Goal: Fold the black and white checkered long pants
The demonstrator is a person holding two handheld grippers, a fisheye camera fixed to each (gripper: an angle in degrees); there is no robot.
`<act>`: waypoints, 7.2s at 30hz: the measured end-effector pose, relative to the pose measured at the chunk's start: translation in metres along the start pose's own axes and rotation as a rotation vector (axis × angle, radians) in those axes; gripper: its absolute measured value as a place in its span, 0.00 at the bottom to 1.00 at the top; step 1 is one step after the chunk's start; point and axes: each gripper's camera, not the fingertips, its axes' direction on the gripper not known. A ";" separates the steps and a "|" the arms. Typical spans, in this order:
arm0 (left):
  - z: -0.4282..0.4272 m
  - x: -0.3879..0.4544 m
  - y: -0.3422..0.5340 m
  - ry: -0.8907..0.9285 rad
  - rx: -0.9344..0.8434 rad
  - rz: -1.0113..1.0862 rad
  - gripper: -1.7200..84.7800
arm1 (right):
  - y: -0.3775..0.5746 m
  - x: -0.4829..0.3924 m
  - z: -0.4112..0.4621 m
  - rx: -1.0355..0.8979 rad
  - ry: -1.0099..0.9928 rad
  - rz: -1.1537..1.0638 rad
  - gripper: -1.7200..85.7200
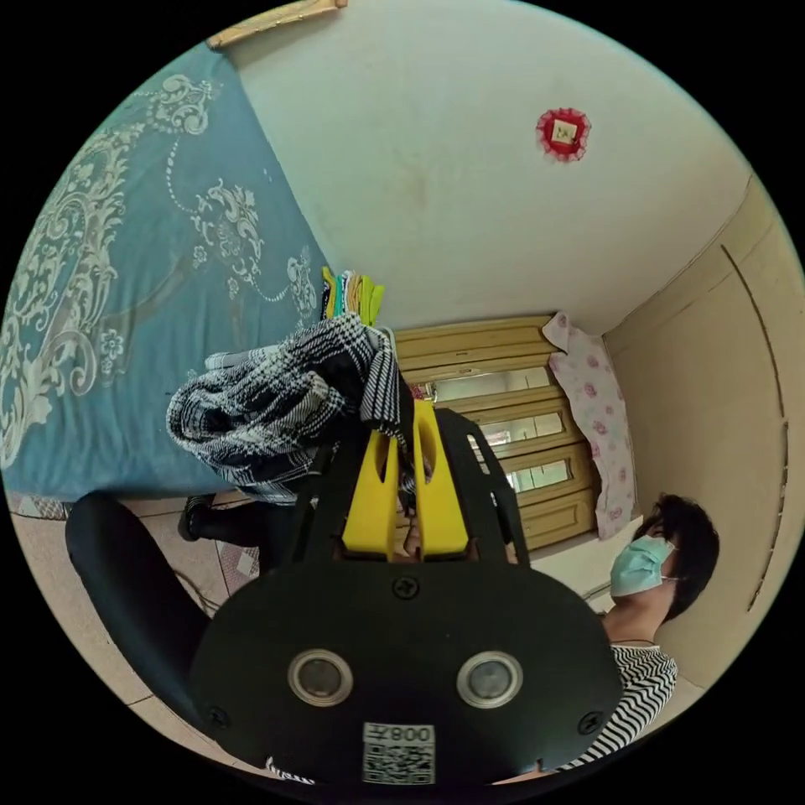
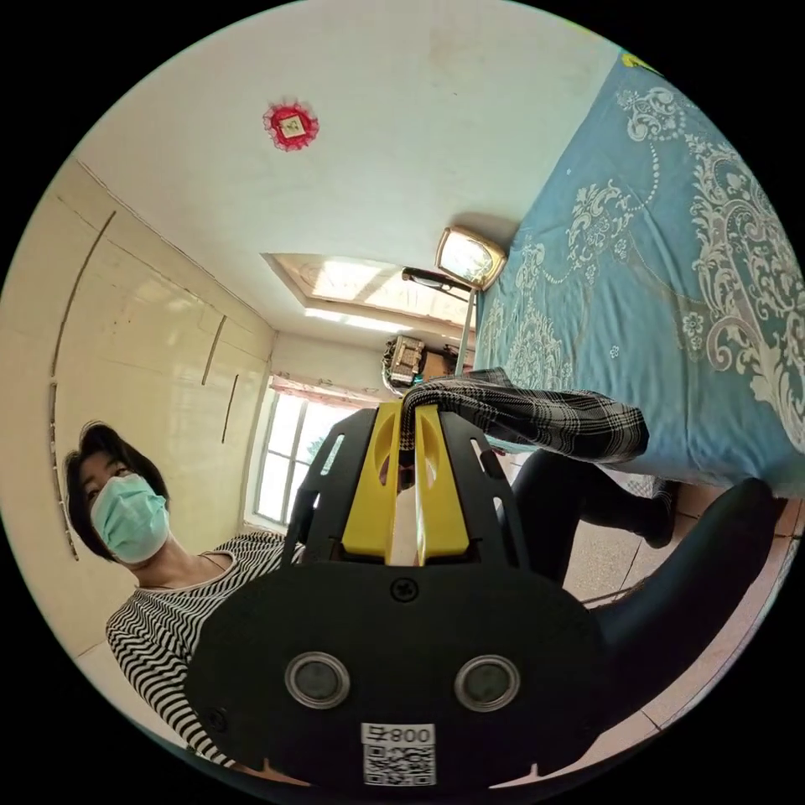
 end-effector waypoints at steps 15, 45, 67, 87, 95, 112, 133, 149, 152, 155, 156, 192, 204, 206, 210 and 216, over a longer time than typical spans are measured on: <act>0.429 0.427 -0.305 0.254 -0.521 0.425 0.07 | -0.007 -0.217 -0.466 0.602 0.332 -0.457 0.04; 0.478 0.661 -0.476 0.010 -0.663 0.324 0.06 | 0.124 0.072 -0.656 0.984 0.354 0.043 0.03; 0.553 0.910 -0.423 -0.506 -0.749 0.933 0.02 | -0.331 0.077 -0.485 0.352 1.207 -0.152 0.02; 0.538 0.993 -0.359 -0.525 -0.731 0.989 0.02 | -0.226 0.111 -0.358 0.273 1.341 -0.243 0.02; 0.422 0.956 -0.315 -0.680 -0.626 1.093 0.02 | -0.162 0.080 -0.309 0.454 1.344 -0.458 0.02; 0.421 0.744 -0.259 -1.114 -0.887 1.067 0.02 | -0.344 0.109 -0.207 0.530 1.107 -0.848 0.10; 0.491 0.607 -0.438 -0.834 -1.018 0.388 0.02 | -0.862 0.481 -0.348 -0.084 1.570 0.061 0.13; 0.457 0.451 -0.499 -0.781 -1.018 0.261 0.02 | -0.946 0.556 -0.373 -0.165 1.519 0.033 0.05; 0.430 0.429 -0.504 -0.774 -0.998 0.255 0.02 | -0.949 0.529 -0.396 -0.089 1.480 0.044 0.04; 0.398 0.410 -0.508 -0.750 -0.967 0.250 0.02 | -0.945 0.485 -0.429 0.026 1.419 0.041 0.04; 0.392 0.406 -0.509 -0.746 -0.959 0.250 0.02 | -0.944 0.475 -0.438 0.051 1.403 0.044 0.04; -0.246 0.399 -0.503 -0.376 -0.190 0.955 0.12 | -0.808 -0.257 -0.104 0.161 0.347 -0.822 0.03; -0.584 0.335 -0.474 -0.885 -0.008 0.824 0.04 | -0.771 -0.215 0.049 0.065 0.287 -0.627 0.03; -0.632 0.343 -0.469 -0.949 0.032 0.846 0.04 | -0.766 -0.188 0.052 0.062 0.302 -0.544 0.03; -0.666 0.366 -0.456 -1.033 0.060 0.926 0.03 | -0.754 -0.142 0.048 0.040 0.325 -0.393 0.03; -0.628 0.394 -0.432 -1.185 -0.081 1.121 0.03 | -0.721 -0.063 0.019 -0.057 0.406 -0.168 0.03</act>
